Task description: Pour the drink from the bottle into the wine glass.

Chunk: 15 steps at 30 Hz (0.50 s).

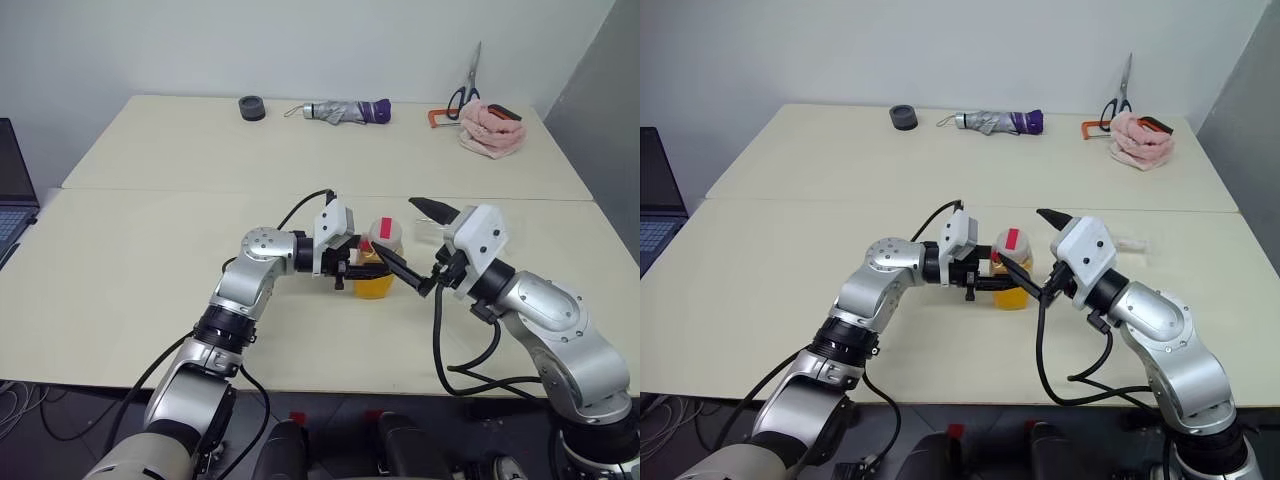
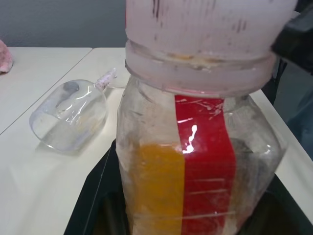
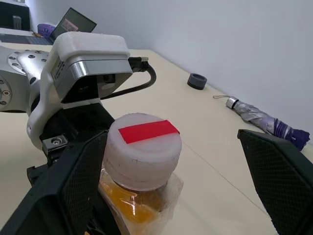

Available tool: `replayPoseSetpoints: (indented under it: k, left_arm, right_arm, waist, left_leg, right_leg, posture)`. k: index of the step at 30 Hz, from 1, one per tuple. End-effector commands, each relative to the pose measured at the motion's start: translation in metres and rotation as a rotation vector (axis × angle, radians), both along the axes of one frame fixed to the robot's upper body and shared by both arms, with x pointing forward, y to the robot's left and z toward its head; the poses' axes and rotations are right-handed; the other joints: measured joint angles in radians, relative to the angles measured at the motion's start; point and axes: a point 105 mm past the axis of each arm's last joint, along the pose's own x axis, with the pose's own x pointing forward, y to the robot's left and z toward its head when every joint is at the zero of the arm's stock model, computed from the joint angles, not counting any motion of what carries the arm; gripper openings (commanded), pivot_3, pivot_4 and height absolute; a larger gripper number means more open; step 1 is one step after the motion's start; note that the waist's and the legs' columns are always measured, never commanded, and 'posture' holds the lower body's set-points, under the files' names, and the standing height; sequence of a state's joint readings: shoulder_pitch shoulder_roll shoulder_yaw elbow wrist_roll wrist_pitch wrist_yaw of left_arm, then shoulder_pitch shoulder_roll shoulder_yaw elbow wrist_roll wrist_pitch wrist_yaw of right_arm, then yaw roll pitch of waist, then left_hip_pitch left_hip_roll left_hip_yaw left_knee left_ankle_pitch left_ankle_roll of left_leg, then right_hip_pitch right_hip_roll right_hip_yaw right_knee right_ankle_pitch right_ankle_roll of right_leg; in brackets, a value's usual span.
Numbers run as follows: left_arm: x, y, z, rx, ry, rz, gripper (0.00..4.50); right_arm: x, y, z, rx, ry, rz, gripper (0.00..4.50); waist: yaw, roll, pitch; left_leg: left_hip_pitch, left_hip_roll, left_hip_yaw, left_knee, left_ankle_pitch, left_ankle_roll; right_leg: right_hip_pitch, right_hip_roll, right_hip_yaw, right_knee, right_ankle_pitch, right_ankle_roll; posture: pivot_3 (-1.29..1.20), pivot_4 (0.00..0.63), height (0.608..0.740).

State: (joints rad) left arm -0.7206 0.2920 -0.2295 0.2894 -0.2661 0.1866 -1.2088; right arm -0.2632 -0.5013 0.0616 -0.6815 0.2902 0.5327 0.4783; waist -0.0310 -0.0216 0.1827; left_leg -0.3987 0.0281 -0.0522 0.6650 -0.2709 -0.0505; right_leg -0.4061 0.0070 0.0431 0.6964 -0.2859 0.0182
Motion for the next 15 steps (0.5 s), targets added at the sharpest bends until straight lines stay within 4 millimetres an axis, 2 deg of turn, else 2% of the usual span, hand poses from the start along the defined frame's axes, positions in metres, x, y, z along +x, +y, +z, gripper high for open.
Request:
replayPoseSetpoints:
  k: [1, 15]
  left_arm:
    - [-0.001, 0.001, 0.016, -0.030, -0.064, -0.014, 1.89]
    - [0.000, 0.003, 0.015, -0.024, -0.065, -0.012, 1.89]
  right_arm:
    - [0.005, -0.023, 0.014, 0.007, -0.060, -0.114, 4.50]
    - [-0.008, -0.020, 0.008, 0.006, 0.000, -0.042, 4.50]
  waist:
    - [0.000, 0.000, 0.000]
    - [0.000, 0.000, 0.000]
  left_leg:
    - [0.000, 0.000, 0.000, 0.000, 0.000, 0.000]
    - [0.000, 0.000, 0.000, 0.000, 0.000, 0.000]
  right_leg:
    - [0.000, 0.000, 0.000, 0.000, 0.000, 0.000]
    - [0.000, 0.000, 0.000, 0.000, 0.000, 0.000]
  posture:
    - [0.00, 0.150, 0.740]
    - [0.00, 0.150, 0.740]
